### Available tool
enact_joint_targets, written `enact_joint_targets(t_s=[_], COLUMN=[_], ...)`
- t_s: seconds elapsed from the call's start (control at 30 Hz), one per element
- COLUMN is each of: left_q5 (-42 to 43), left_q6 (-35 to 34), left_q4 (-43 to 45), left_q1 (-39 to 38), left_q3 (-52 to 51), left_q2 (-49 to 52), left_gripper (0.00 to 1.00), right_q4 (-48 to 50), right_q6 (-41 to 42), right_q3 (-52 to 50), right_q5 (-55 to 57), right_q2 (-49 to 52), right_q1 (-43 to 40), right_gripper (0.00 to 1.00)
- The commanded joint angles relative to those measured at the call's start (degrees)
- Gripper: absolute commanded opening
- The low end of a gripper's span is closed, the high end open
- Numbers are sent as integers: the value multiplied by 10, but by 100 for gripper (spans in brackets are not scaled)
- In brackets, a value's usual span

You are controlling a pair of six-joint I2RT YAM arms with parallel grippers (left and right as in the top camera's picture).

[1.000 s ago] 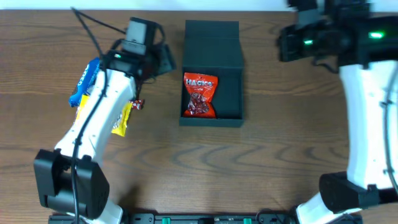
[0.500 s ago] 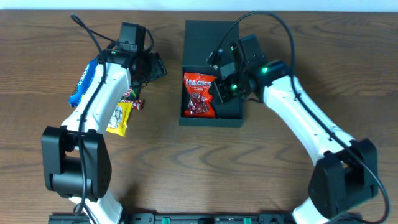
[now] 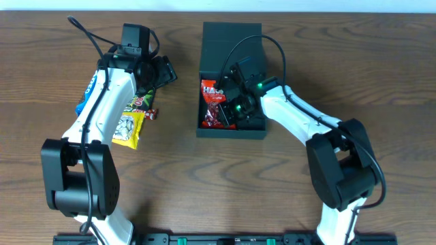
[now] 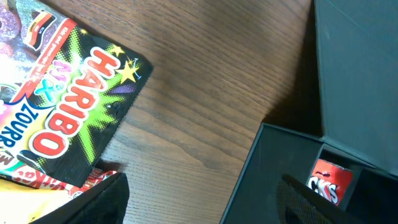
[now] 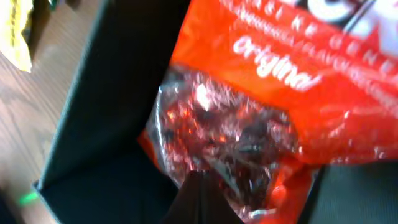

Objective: Pack container
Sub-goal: 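Push the red bag down inside the box with the right gripper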

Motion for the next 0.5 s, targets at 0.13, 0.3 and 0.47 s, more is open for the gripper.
enact_joint_targets(t_s=[0.13, 0.3, 0.47], left_q5=[3, 3, 3], left_q6=[12, 13, 15], left_q4=[0, -3, -6], left_q1=[1, 1, 1], left_q3=[-2, -2, -2], left_q2=[8, 8, 9], left_gripper=[77, 78, 78], right_q4=[49, 54, 42], right_q6=[25, 27, 26], right_q3=[0, 0, 26], right_q5=[-3, -7, -25], right_q2=[48, 73, 73], right_q1=[9, 25, 29], right_gripper=[1, 1, 1])
